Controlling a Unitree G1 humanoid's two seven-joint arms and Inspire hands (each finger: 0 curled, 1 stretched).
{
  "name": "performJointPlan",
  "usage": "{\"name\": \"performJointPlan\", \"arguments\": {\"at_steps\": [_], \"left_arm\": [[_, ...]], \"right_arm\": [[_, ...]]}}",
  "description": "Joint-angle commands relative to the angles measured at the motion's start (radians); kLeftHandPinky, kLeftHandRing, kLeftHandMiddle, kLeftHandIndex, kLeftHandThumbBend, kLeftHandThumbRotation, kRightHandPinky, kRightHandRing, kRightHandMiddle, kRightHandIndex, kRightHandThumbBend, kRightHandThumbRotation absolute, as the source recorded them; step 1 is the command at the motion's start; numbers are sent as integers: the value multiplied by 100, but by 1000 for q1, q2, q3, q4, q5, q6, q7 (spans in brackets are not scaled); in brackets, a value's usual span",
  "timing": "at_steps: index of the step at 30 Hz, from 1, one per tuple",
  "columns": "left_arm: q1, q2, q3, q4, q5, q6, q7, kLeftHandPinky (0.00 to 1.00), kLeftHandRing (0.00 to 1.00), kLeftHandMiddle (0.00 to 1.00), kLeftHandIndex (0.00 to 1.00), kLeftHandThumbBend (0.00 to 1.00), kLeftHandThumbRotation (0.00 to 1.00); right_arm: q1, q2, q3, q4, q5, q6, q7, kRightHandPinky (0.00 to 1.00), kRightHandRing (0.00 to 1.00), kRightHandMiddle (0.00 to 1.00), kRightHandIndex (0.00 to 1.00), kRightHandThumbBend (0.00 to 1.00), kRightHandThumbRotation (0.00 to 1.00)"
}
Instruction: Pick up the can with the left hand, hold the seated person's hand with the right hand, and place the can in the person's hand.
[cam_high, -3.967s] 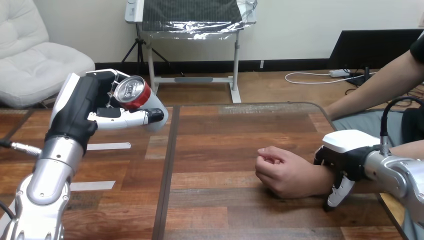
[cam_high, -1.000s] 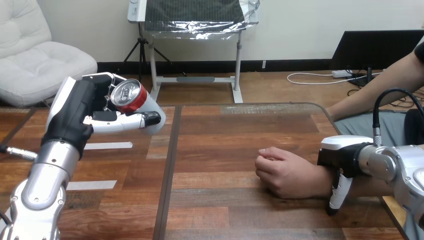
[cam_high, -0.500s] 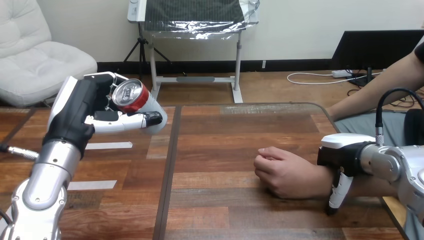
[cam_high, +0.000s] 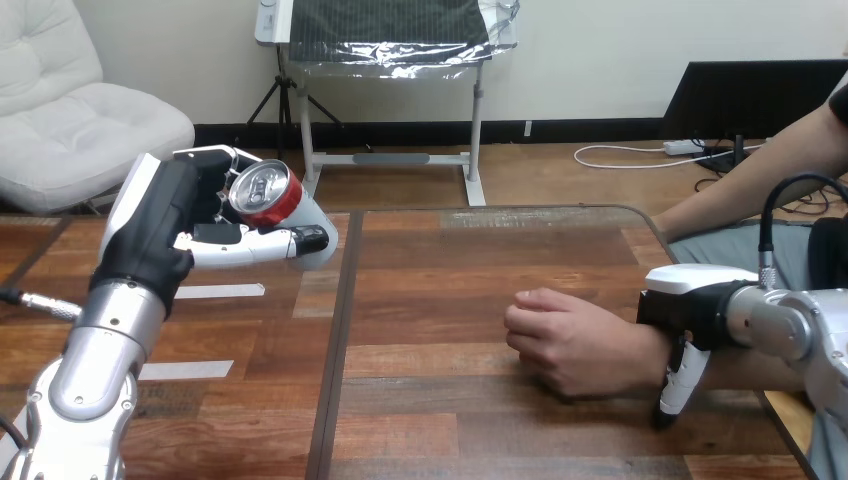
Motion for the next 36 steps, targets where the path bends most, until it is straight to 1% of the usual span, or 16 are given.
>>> {"name": "performJointPlan", "arguments": {"at_steps": [1,4,7,11,14,21,24,26,31,36], "left_arm": [[-69,-8,-13,-3,7,-35,4,26,32,38,42,63,0],[-74,-10,-18,6,10,-41,5,26,32,37,42,62,0],[-79,-15,-21,15,7,-49,2,26,32,37,42,62,0],[-85,-22,-27,22,5,-44,2,26,32,37,42,61,0],[-90,-24,-31,30,7,-45,1,26,32,38,42,61,0],[-104,-30,-45,56,11,-56,4,27,32,38,42,61,0],[-113,-30,-52,76,9,-86,-6,27,32,38,42,60,0],[-117,-32,-54,85,12,-91,-6,27,32,38,42,59,0],[-133,-40,-62,113,19,-95,1,27,32,38,42,61,0],[-151,-49,-73,141,28,-98,5,27,33,39,43,62,0]], "right_arm": [[5,17,-49,-20,52,11,-17,14,21,27,27,75,10],[-2,16,-58,-17,63,14,-17,16,22,28,29,75,10],[-5,11,-72,-22,81,2,-18,16,22,29,30,75,9],[-12,6,-88,-39,95,16,-10,16,22,29,31,75,9],[-17,3,-99,-42,107,13,-9,14,20,26,28,73,10],[-28,-5,-121,-61,120,10,-12,11,17,23,25,73,10],[-36,-7,-134,-63,132,2,-11,11,17,23,25,74,10],[-40,-7,-138,-65,133,4,-8,11,17,23,25,74,10],[-56,-5,-144,-71,128,20,-2,15,20,26,28,75,9],[-69,-3,-150,-81,132,29,-8,18,23,28,31,76,9]]}}
